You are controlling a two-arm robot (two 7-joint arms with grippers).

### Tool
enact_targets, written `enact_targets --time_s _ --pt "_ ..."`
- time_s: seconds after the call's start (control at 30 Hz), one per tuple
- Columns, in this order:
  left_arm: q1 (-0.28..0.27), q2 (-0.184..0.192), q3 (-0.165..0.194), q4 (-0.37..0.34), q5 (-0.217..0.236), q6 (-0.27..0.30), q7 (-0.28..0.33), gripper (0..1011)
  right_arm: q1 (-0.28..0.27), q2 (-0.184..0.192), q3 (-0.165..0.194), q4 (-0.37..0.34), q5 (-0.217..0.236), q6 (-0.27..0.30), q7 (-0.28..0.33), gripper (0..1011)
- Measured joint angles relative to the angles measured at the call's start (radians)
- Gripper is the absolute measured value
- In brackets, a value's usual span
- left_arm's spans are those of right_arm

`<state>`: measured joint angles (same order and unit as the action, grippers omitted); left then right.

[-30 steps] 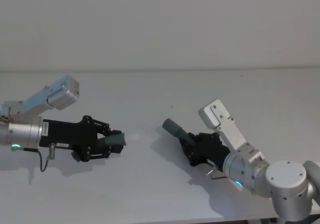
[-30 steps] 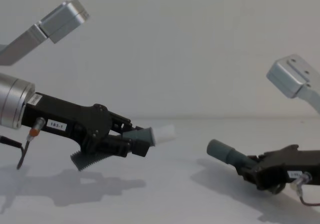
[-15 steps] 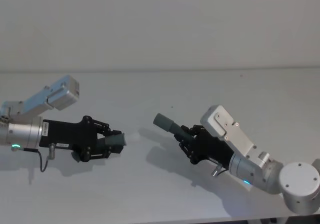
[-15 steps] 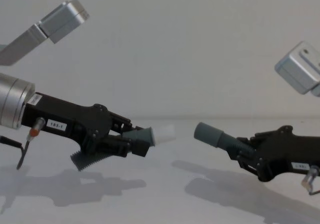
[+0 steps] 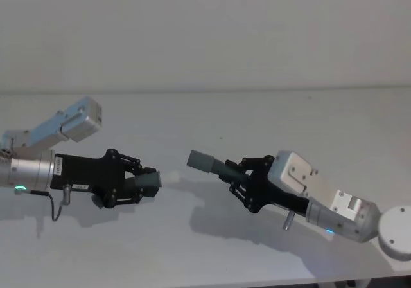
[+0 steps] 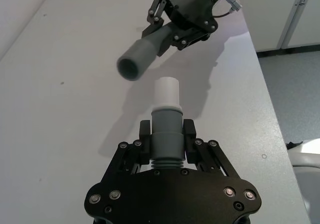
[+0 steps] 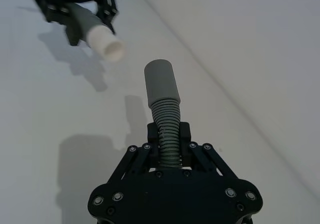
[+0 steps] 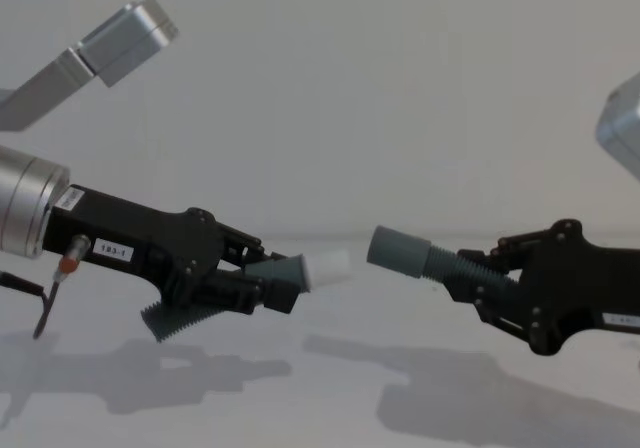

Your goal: Use both hands to pick up one end of the pipe from the table, align the ends, and insert them.

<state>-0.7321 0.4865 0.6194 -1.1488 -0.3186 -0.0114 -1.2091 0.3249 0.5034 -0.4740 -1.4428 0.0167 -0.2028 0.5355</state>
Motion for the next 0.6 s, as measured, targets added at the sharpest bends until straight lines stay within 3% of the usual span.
enact_targets --time_s 0.6 --pt "0.0 0.0 0.0 0.0 0.0 0.0 0.0 354 0.095 0.074 -0.056 0.097 -0.016 -0.386 0.154 204"
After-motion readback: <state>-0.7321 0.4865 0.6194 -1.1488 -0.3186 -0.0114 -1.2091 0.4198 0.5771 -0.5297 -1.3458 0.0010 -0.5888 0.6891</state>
